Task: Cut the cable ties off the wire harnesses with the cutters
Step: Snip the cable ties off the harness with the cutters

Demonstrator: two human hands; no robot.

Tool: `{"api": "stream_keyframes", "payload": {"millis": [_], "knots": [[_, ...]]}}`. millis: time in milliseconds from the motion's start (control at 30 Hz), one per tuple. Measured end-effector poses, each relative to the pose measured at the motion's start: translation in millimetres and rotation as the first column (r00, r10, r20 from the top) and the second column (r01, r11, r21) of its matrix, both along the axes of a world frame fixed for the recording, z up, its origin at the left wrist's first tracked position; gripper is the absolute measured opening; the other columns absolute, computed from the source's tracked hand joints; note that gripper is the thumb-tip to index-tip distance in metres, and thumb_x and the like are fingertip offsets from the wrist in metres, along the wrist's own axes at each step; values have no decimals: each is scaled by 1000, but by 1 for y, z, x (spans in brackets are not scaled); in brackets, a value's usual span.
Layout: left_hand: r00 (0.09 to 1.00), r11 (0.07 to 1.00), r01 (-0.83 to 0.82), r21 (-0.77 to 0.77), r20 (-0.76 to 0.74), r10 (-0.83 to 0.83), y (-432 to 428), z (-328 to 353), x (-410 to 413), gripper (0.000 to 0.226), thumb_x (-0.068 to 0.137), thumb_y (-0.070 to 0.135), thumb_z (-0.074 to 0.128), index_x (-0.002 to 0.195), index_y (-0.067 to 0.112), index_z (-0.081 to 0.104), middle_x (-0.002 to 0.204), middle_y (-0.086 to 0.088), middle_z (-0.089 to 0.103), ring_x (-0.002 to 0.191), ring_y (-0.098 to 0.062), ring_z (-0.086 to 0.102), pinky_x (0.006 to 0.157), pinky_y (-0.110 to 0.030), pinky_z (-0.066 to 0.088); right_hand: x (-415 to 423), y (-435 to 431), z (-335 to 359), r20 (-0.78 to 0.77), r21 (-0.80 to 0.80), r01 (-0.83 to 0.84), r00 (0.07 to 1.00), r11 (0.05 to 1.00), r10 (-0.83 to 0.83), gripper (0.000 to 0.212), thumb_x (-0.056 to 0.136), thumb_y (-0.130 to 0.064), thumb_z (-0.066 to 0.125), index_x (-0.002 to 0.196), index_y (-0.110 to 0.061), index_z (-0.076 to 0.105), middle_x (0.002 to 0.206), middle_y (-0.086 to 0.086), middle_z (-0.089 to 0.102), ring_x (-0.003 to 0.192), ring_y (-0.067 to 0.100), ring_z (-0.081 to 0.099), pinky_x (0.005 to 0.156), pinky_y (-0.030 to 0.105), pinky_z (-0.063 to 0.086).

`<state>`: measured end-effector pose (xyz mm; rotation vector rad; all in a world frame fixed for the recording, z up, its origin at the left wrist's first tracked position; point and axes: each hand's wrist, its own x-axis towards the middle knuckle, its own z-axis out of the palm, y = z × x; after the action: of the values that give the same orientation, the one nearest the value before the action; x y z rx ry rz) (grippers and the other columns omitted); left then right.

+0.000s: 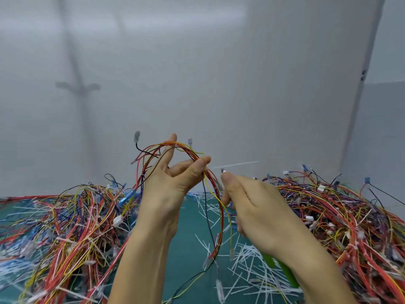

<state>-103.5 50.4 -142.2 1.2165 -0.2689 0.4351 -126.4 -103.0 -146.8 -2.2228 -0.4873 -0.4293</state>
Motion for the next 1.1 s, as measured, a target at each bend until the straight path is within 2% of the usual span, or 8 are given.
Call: {"api": "stream_keyframes", "payload": {"millis": [133,300,367,467,733,867,967,1100], "knots": [[1000,1000,5,16,-1,-5,-2,-1,2,95,63,21,78,148,26,36,96,-8,77,96,-15,71,75,-16,54,0,5,-1,54,-47,19,998,999,-17,73,87,-64,9,73,-13,60,52,6,54,61,21,58,70,41,47],[1000,999,22,37,13,-22,-4,-3,3,91,71,18,76,149,23,31,98,-4,77,99,-15,71,79,-17,55,-1,10,-3,76,-58,51,996,997,-46,65,95,-59,16,74,-15,59,56,1,51,66,22,57,68,42,46],[999,999,30,44,21,-31,-6,-3,3,90,71,18,76,149,22,31,98,-4,77,97,-13,72,79,-18,55,-1,12,-3,111,-60,67,992,996,-60,62,96,-57,17,75,-17,59,62,0,53,70,24,56,69,41,44],[999,999,36,31,26,-37,-9,-4,3,92,68,17,76,149,21,31,98,-4,77,93,-11,72,75,-18,55,-1,14,-4,150,-80,94,985,992,-81,66,89,-63,7,75,-21,56,72,0,59,75,23,55,69,39,41],[999,1000,23,15,34,-24,-11,-3,2,91,69,15,76,149,20,32,96,-4,77,92,-10,73,72,-17,55,1,16,-7,214,-91,139,970,986,-117,63,89,-62,6,72,-22,52,67,-2,53,69,19,51,63,40,34],[999,999,34,8,23,-34,-11,-3,2,93,66,17,77,148,21,33,97,-3,77,94,-11,72,71,-17,55,1,17,-8,207,-92,153,969,984,-132,63,88,-63,7,74,-22,52,64,-5,50,64,12,49,59,39,31],[1000,1000,29,4,12,-29,-11,-4,1,93,65,17,77,147,20,33,97,-3,77,95,-11,72,71,-17,55,3,17,-8,195,-74,155,971,985,-138,62,89,-63,9,74,-23,54,63,-5,50,64,8,50,57,28,35],[999,999,37,-11,5,-37,-11,-3,1,93,64,17,76,147,19,33,96,-4,77,91,-12,73,71,-18,56,2,17,-8,192,-52,149,972,988,-136,56,91,-62,13,69,-25,48,60,-5,48,64,13,50,61,38,36]]}}
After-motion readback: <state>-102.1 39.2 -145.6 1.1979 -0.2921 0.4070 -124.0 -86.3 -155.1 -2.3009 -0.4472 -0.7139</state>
